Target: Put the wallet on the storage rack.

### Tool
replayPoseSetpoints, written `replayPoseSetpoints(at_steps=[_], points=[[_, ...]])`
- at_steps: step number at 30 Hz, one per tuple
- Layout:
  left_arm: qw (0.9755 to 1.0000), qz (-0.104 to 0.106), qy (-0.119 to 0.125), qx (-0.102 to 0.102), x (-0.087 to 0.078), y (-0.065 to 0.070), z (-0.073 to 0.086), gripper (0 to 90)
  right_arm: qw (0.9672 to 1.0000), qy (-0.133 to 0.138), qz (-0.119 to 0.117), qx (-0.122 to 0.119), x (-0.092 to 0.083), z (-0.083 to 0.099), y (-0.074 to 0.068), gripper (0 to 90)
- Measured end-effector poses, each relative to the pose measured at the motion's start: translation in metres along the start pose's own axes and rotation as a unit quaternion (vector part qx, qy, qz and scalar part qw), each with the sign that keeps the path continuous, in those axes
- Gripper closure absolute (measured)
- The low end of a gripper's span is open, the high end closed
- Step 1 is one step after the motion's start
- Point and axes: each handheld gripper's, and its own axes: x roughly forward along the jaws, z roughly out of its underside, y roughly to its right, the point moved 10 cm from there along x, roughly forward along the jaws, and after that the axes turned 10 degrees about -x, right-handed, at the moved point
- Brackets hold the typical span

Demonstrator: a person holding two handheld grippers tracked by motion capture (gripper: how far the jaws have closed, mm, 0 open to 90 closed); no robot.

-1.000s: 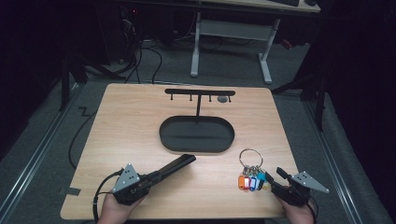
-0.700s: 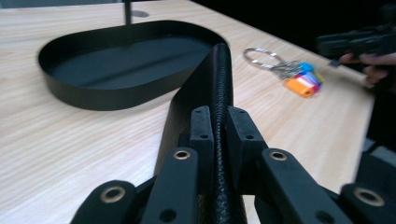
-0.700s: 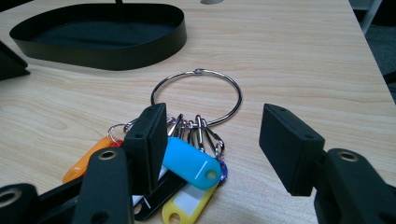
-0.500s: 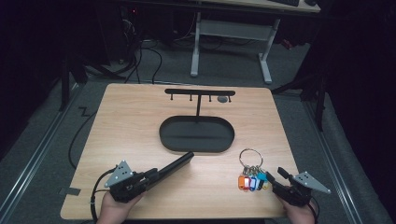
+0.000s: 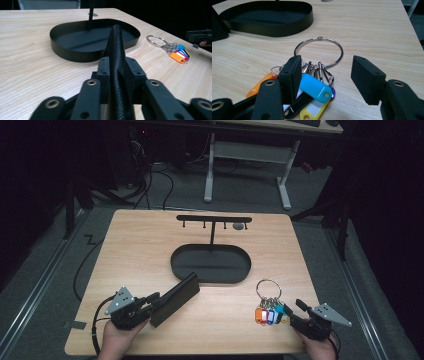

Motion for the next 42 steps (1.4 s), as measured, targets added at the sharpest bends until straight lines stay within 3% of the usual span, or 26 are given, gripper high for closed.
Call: replayPoseSetpoints(at_steps=[6,18,27,29,34,38,42], points=[[0.9998,-0.004,-0.013,0.014,-0.002,0.002,0.006,67.3,1.0000,0.001,-0.001,-0.001,-0.001,0.000,0.000,42.3],[0.9978,-0.025,-0.035,0.050,-0.003,0.006,0.009,67.0,1.0000,-0.001,-0.001,-0.005,0.000,0.000,-0.001,42.3],[0.9935,-0.055,-0.068,0.074,0.000,0.010,0.010,67.9,1.0000,-0.001,-0.002,-0.005,0.000,0.000,0.001,42.3],[0.9915,-0.062,-0.080,0.082,0.003,0.010,0.011,68.0,1.0000,0.000,-0.003,-0.003,0.001,0.000,0.001,42.3],[0.9828,-0.076,-0.127,0.110,0.006,0.012,0.010,67.6,0.9999,0.001,-0.009,-0.009,0.001,-0.001,-0.002,42.3],[0.9775,-0.083,-0.152,0.121,0.007,0.012,0.008,66.9,0.9998,0.003,-0.013,-0.013,0.000,-0.003,-0.006,42.2],[0.9700,-0.089,-0.177,0.140,0.007,0.013,0.007,66.8,0.9997,0.005,-0.016,-0.016,0.000,-0.005,-0.007,42.2]])
